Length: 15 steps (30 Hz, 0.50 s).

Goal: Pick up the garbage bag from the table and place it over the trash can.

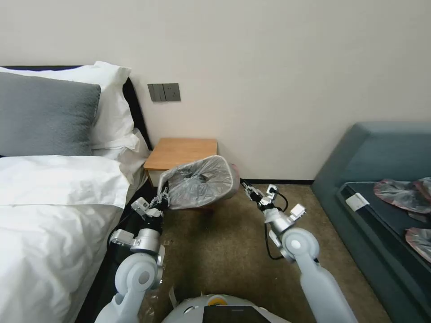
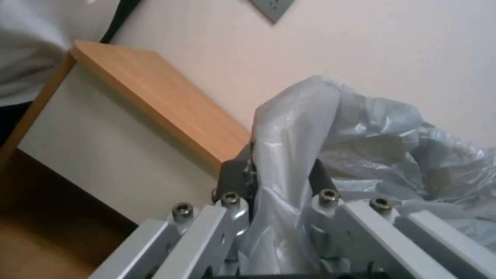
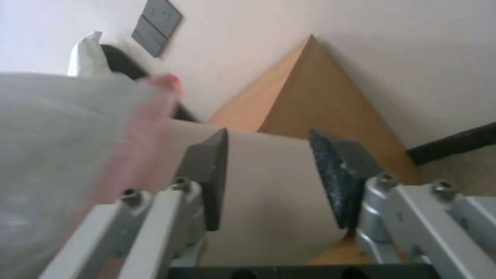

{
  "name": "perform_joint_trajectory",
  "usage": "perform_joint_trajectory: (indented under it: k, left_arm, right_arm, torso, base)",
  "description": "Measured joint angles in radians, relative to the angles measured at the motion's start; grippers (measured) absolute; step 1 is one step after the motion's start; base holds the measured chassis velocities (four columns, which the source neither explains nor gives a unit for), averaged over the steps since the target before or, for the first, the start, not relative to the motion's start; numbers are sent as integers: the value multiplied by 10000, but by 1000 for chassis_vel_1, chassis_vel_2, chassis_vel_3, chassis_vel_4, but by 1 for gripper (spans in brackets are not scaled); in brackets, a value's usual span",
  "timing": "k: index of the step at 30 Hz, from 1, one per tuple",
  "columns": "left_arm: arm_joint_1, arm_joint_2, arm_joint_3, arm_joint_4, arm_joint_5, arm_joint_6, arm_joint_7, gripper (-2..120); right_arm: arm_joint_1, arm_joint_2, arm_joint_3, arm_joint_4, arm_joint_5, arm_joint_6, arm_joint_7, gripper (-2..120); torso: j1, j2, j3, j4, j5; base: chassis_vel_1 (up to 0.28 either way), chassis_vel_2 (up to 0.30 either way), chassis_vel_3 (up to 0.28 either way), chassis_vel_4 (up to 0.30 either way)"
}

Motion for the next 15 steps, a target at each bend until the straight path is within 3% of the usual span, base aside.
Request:
perform_joint_trajectory:
  k: [1,7,11,12,15]
  left_arm:
    - [7,-11,-6,61,156,-13,34,9]
    - [33,18,-32,206,658,-68,153,9]
    - [17,172,-26,460,1697,-172,489,9]
    - [17,172,-26,460,1697,-172,489,9]
    - [-46,273,17,690,2611,-224,744,9]
  right_arm:
    - [-153,-122,169,242,86,34,66,53]
    - [-44,-937,538,1666,816,16,673,70]
    - [471,-2598,305,2987,1675,382,915,90]
    - [471,-2598,305,2987,1675,382,915,90]
    - [745,-4010,-28,3340,1142,393,602,99]
  torso:
    - [0,0,0,-2,-1]
    - [0,0,0,0,-3]
    - [0,0,-1,3,0]
    - [0,0,-1,3,0]
    - [0,0,0,-2,-3]
  base:
    - [0,0,0,0]
    - [0,0,0,0]
    - [0,0,0,0]
    - [0,0,0,0]
    - [0,0,0,0]
